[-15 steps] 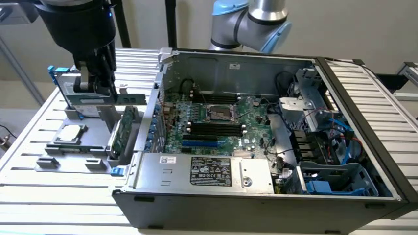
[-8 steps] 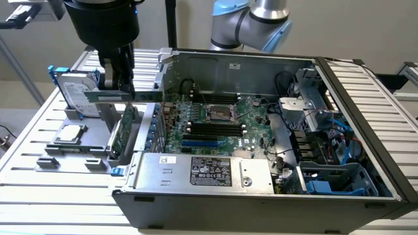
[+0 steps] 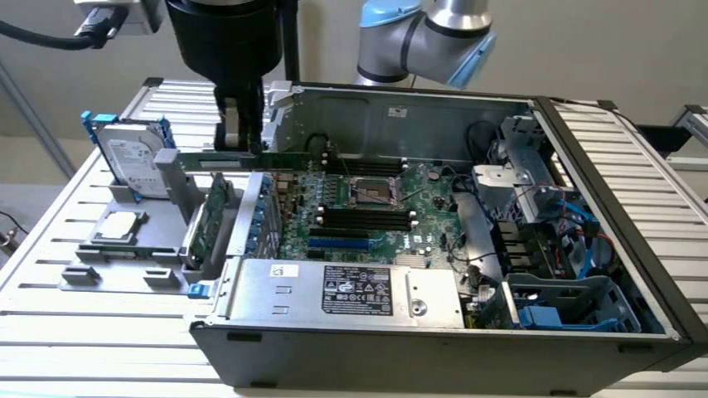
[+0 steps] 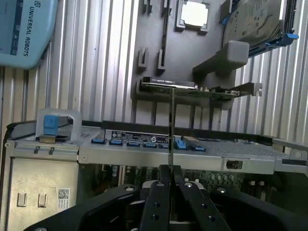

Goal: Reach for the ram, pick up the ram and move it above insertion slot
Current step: 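Pick up the ram and move it above insertion slot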

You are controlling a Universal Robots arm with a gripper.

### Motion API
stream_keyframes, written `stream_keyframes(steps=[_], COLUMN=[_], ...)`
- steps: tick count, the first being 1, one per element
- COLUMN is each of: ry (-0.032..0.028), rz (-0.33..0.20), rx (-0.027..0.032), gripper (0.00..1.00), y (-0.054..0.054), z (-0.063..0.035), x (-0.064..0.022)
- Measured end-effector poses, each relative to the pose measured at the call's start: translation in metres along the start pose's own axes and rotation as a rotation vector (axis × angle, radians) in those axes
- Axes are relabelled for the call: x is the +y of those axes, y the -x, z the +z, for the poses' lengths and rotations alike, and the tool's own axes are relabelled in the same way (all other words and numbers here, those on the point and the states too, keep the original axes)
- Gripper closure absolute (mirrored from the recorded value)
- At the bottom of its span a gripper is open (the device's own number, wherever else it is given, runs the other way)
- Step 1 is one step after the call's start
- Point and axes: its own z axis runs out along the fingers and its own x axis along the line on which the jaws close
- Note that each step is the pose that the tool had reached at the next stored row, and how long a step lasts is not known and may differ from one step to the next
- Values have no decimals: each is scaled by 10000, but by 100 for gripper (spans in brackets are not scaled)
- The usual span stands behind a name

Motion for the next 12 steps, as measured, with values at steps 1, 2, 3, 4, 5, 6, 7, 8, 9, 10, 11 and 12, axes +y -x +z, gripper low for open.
stream_keyframes(steps=[1,2,3,4,5,6,7,8,9,10,11,12], ry=[6,12,19,25,31,38,45,52,59,65,71,77], rz=[1,3,3,3,3,6,6,7,7,10,10,9], rx=[-9,-14,-18,-22,-25,-27,-29,-30,-31,-32,-33,-33], gripper=[86,86,86,86,86,86,86,86,86,86,86,86], y=[-3,-6,-10,-13,-17,-20,-23,-27,-31,-34,-37,-40], z=[-3,-5,-8,-10,-12,-14,-16,-18,-21,-23,-25,-27], x=[-45,-89,-134,-179,-224,-268,-314,-359,-408,-453,-498,-543])
